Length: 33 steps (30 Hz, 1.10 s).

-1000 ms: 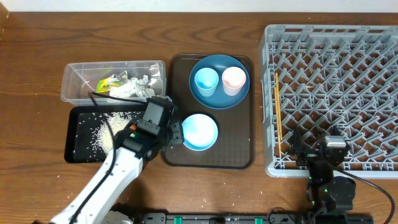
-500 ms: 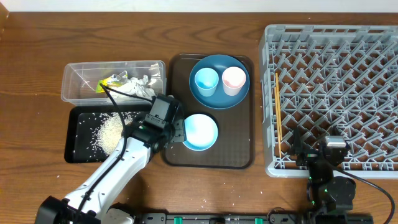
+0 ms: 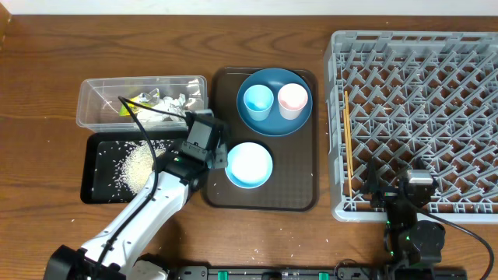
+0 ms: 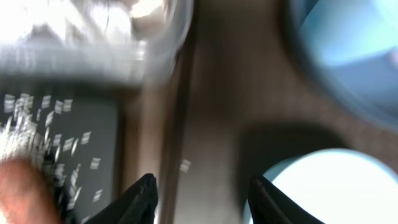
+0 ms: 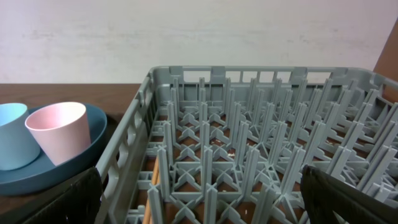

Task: Sort waste into correct bins and load items into the dishwasher rack
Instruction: 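Move the left gripper right over the blue cup on the blue plate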

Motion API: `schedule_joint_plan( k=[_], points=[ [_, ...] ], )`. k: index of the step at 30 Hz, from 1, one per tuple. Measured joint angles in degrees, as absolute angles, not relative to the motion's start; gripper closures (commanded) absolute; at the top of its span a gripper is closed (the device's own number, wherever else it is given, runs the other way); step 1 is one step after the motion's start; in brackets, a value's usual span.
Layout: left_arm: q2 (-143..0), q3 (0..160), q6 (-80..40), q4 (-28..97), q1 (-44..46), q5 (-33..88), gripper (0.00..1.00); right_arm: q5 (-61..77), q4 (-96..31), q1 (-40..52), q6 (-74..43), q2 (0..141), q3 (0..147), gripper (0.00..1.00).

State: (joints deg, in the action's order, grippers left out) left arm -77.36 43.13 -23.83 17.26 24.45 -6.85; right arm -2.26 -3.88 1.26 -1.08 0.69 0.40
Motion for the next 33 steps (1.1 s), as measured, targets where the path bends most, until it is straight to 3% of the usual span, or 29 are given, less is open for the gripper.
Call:
schedule_joint_plan(
  k=[4,8,33],
  points=[
    [-77.03,43.22,-23.66,11.22,24.45,-7.29,0.7,-2.33,-3.86,1.26,-1.08,0.69,0.4,0.01],
    [-76.99,43.22,-23.79,11.0,24.45,-7.62,0.94,-2.35,-3.86,1.26,-1.08,0.69,0.4,0.01],
    [-77.3,43.22,-22.22,9.34,24.45,-6.63,0.94,-2.35,-3.86,1.26,-1.08,0.69,0.4,0.01]
  ],
)
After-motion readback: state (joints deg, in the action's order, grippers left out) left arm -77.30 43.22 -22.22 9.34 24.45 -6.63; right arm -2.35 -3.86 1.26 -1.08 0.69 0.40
